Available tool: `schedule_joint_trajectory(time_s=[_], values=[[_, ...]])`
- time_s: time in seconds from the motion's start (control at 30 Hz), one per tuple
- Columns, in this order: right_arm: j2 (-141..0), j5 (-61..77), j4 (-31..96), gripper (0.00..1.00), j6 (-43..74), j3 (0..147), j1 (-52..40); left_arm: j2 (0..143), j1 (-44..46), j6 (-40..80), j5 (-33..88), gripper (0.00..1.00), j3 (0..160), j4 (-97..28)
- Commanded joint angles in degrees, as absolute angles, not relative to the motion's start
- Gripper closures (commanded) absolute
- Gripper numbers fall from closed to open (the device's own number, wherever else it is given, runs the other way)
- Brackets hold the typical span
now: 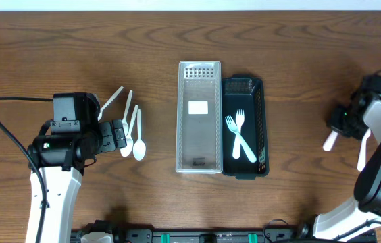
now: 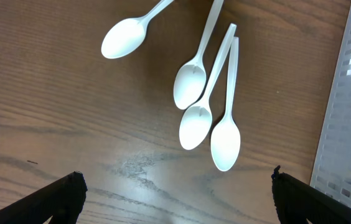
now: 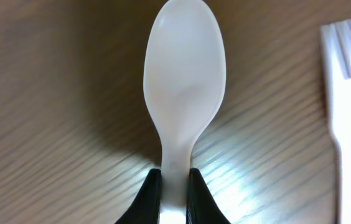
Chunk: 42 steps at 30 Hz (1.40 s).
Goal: Pack container
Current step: 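Move the right gripper right and grasp the white spoon, then carry the spoon left and release it into the dark green caddy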
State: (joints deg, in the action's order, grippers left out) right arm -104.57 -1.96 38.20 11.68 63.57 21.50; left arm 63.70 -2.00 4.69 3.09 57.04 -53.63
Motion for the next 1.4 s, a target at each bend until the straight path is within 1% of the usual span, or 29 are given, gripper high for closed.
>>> schedule_joint_trajectory(time_s=[0.0,0.13,0.23,0.37,0.6,0.83,0.93,0.97,1.0,1.03,1.07,1.23,1.37], values=[[-97.3,-0.8,41.3,0.99,11.7,69.3,16.2,64.0,-2.2,5.1,3.7,0.02,57.7,-53.8],[-90.8,-0.5,46.4,0.99,11.7,74.3,7.2,64.0,-2.2,5.1,3.7,0.02,57.7,-53.8],[-87.2,-0.6,47.6,0.99,12.9,75.5,-0.7,64.0,-2.2,5.1,3.7,0.03,57.7,-53.8],[-86.1,-0.6,48.2,0.99,16.3,75.4,-9.7,64.0,-2.2,5.1,3.7,0.03,57.7,-53.7],[-92.3,-1.7,48.5,0.99,20.2,74.2,-20.9,64.0,-2.2,5.1,3.7,0.02,57.7,-53.7],[-102.6,-1.7,48.4,0.98,20.1,73.7,-25.4,64.0,-2.2,5.1,3.7,0.03,57.7,-53.7],[-104.5,-1.7,48.4,0.93,20.1,73.7,-25.6,64.0,-2.2,5.1,3.7,0.03,57.7,-53.7],[-104.6,-1.7,48.1,0.87,20.1,73.7,-25.6,64.0,-2.2,5.1,3.7,0.03,57.7,-53.8],[-104.6,-1.7,47.9,0.72,20.1,73.8,-25.5,64.0,-2.2,5.1,3.7,0.03,57.7,-53.7],[-104.3,-1.7,47.7,0.51,20.1,74.0,-25.5,64.0,-2.2,5.1,3.7,0.02,57.7,-53.7],[-104.0,-1.7,47.5,0.45,19.6,74.3,-25.5,64.0,-2.2,5.1,3.7,0.03,57.7,-53.7],[-99.8,-3.3,49.1,0.44,17.5,78.4,-24.4,64.0,-2.2,5.1,3.7,0.03,57.7,-53.7],[-92.7,-8.5,52.6,0.44,18.4,83.3,-19.0,64.0,-2.2,5.1,3.7,0.03,57.7,-53.7]])
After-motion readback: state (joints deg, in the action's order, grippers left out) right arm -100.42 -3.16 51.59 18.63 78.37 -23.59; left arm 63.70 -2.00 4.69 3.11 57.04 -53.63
